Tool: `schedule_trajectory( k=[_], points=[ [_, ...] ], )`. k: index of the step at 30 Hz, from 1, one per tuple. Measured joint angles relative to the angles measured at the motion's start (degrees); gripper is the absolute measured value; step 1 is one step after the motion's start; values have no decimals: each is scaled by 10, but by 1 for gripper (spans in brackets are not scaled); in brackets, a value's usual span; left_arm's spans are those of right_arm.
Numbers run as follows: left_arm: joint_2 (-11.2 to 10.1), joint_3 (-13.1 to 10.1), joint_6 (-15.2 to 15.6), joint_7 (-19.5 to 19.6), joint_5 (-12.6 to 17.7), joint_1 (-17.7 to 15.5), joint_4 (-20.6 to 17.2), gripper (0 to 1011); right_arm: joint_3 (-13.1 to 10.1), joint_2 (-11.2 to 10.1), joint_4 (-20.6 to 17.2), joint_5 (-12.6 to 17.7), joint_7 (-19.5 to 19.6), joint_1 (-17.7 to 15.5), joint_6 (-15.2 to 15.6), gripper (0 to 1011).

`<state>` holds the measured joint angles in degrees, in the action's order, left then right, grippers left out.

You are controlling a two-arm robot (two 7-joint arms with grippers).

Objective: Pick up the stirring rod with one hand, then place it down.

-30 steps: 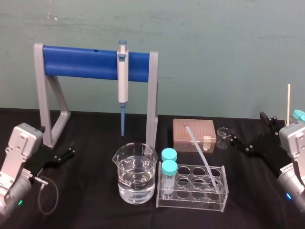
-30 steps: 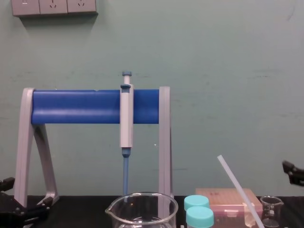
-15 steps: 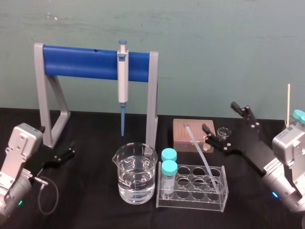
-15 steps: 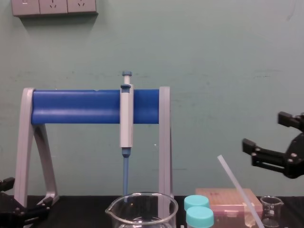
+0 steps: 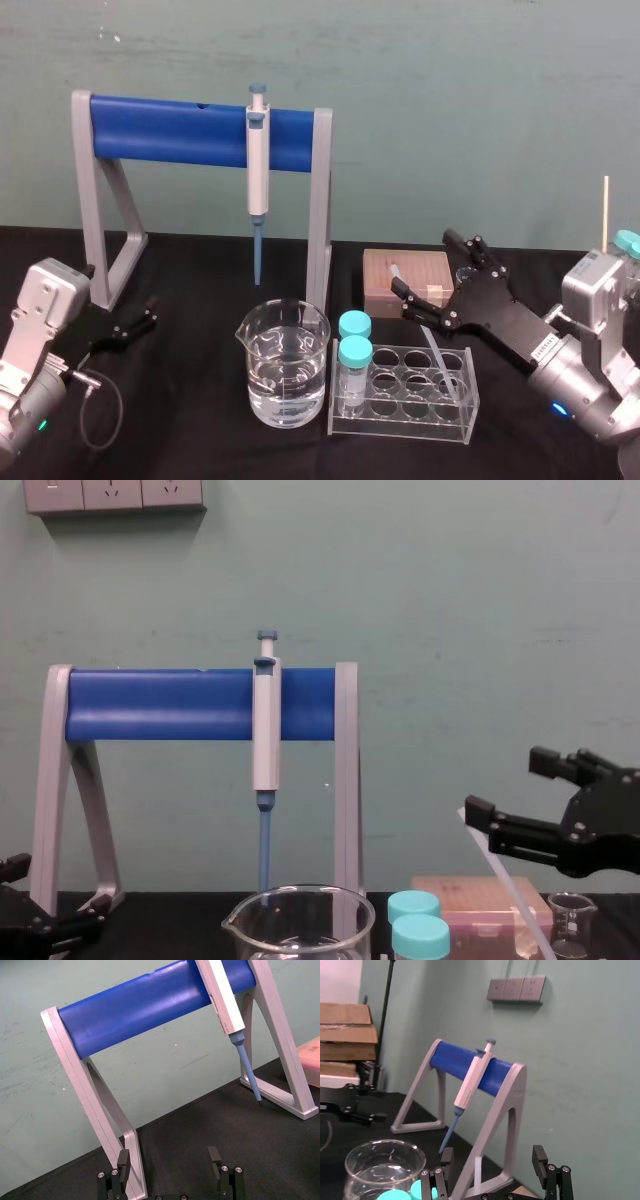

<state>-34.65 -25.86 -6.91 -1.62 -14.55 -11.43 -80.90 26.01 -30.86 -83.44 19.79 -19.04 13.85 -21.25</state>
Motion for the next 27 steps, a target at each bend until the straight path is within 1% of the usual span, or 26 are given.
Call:
schedule_trajectory(
  k=[1, 3, 7, 8, 11, 17, 23, 27],
  points=[
    [0, 0, 0, 0, 0, 0, 0, 1000, 0, 1, 3, 7, -8, 3, 5, 1004],
    [0, 0, 0, 0, 0, 0, 0, 1000, 0, 6, 17, 31, -38, 15, 25, 1004],
    [0, 0, 0, 0, 0, 0, 0, 1000, 2, 12, 31, 45, -63, 28, 48, 1004],
    [0, 0, 0, 0, 0, 0, 0, 1000, 2, 12, 31, 45, -63, 28, 48, 1004],
    [0, 0, 0, 0, 0, 0, 0, 1000, 3, 18, 43, 51, -80, 38, 68, 1004],
    [0, 0, 0, 0, 0, 0, 0, 1000, 3, 26, 61, 57, -98, 51, 100, 1004],
    [0, 0, 0, 0, 0, 0, 0, 1000, 3, 31, 77, 51, -107, 62, 128, 1004],
    [0, 0, 0, 0, 0, 0, 0, 1000, 3, 34, 85, 48, -115, 67, 139, 1004]
  ],
)
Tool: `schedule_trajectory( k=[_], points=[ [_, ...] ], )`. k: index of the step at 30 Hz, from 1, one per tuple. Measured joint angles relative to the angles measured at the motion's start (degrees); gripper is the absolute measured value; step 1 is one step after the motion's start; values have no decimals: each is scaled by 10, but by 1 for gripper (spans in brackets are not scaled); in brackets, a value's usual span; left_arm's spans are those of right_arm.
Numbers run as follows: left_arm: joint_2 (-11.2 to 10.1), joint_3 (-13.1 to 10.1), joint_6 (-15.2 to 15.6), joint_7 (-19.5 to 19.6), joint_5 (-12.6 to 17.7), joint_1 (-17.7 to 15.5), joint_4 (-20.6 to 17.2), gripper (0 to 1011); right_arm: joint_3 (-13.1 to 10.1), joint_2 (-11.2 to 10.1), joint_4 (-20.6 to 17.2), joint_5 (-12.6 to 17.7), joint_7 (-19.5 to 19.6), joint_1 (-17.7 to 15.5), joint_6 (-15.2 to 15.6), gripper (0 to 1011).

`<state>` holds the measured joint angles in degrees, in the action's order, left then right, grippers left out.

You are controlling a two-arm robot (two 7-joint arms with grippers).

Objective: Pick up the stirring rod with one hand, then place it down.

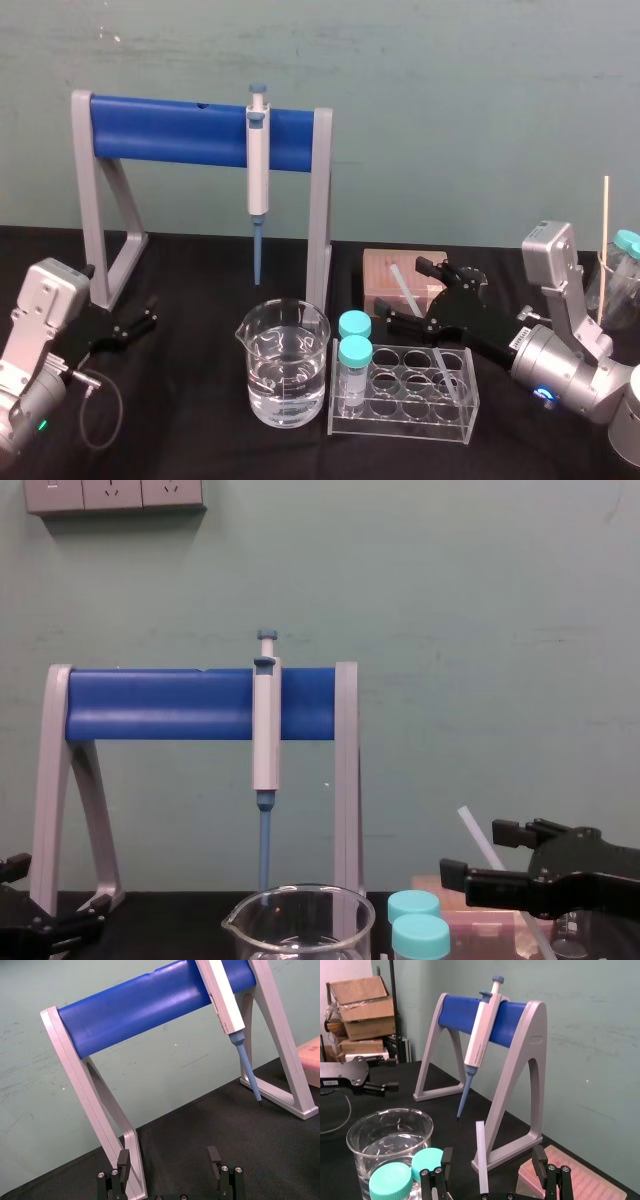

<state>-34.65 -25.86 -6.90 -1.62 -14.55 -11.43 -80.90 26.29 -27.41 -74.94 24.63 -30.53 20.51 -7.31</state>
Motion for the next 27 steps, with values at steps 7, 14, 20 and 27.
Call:
schedule_trajectory(
  k=[7, 14, 20, 27],
  points=[
    [0, 0, 0, 0, 0, 0, 0, 1000, -5, 6, 9, -9, -8, 4, 7, 1004],
    [0, 0, 0, 0, 0, 0, 0, 1000, -6, 6, 10, -12, -9, 4, 5, 1004],
    [0, 0, 0, 0, 0, 0, 0, 1000, -6, 6, 9, -11, -8, 4, 5, 1004],
    [0, 0, 0, 0, 0, 0, 0, 1000, -6, 5, 9, -11, -8, 4, 5, 948]
  ],
)
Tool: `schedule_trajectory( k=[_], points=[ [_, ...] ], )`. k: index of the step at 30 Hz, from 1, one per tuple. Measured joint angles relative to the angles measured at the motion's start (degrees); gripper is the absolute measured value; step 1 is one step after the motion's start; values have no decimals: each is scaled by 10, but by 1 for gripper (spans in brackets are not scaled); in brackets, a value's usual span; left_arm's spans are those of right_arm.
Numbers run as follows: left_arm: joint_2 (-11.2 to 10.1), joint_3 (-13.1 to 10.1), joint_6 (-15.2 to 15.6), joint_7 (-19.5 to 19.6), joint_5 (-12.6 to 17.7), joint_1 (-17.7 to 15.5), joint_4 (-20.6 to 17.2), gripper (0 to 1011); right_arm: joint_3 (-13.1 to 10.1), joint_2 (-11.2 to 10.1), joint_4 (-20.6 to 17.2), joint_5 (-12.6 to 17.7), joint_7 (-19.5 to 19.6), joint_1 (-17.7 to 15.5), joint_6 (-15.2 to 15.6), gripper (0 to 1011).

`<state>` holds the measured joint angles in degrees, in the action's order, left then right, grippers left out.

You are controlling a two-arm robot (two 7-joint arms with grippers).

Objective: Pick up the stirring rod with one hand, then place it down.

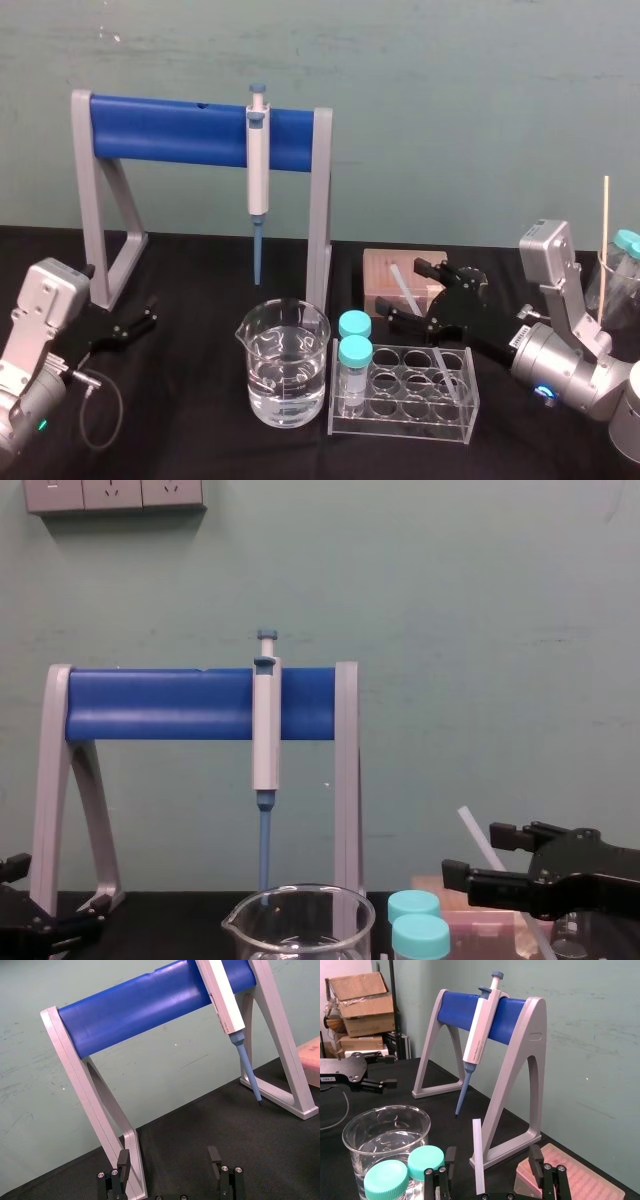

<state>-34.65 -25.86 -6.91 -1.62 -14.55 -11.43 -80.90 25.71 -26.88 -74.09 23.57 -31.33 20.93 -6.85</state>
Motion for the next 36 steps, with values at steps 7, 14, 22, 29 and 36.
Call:
schedule_trajectory(
  k=[7, 14, 22, 29, 36],
  points=[
    [0, 0, 0, 0, 0, 0, 0, 1000, 0, 0, 0, 0, 0, 0, 0, 735],
    [0, 0, 0, 0, 0, 0, 0, 1000, 0, 0, -1, 1, 0, 0, 0, 552],
    [0, 0, 0, 0, 0, 0, 0, 1000, 0, 0, -1, 1, 1, 0, 0, 285],
    [0, 0, 0, 0, 0, 0, 0, 1000, 0, 0, -1, 1, 1, 0, 0, 71],
    [0, 0, 0, 0, 0, 0, 0, 1000, 0, 0, -1, 1, 1, 0, 0, 70]
  ],
)
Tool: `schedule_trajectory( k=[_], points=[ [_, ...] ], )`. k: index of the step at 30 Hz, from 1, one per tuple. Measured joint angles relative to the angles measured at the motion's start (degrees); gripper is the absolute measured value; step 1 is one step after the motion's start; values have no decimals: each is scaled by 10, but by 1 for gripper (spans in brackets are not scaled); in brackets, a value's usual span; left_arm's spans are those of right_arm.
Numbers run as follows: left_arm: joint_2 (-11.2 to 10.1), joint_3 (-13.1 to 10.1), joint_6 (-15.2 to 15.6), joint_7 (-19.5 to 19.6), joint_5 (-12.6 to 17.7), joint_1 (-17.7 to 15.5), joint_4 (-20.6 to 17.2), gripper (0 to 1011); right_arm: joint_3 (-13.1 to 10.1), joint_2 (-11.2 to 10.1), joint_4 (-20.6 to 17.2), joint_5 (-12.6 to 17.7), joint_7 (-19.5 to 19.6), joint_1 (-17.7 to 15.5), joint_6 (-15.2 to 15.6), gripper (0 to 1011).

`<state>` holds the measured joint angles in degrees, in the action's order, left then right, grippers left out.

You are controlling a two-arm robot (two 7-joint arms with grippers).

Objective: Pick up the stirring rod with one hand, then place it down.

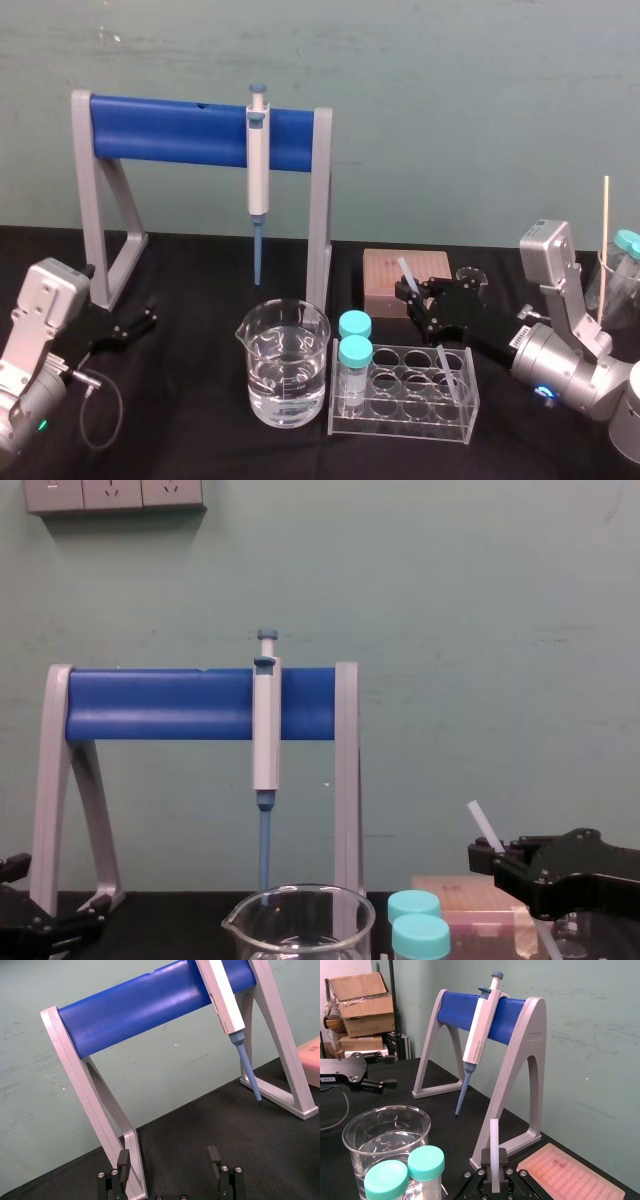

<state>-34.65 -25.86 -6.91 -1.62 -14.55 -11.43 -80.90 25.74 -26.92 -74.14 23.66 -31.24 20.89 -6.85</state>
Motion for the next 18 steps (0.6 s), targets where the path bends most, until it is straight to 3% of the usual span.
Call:
schedule_trajectory(
  k=[7, 18],
  points=[
    [0, 0, 0, 0, 0, 0, 0, 1000, -2, 1, 0, -1, 1, -1, -1, 70],
    [0, 0, 0, 0, 0, 0, 0, 1000, -38, 14, -22, -12, 25, -17, -34, 70]
  ],
)
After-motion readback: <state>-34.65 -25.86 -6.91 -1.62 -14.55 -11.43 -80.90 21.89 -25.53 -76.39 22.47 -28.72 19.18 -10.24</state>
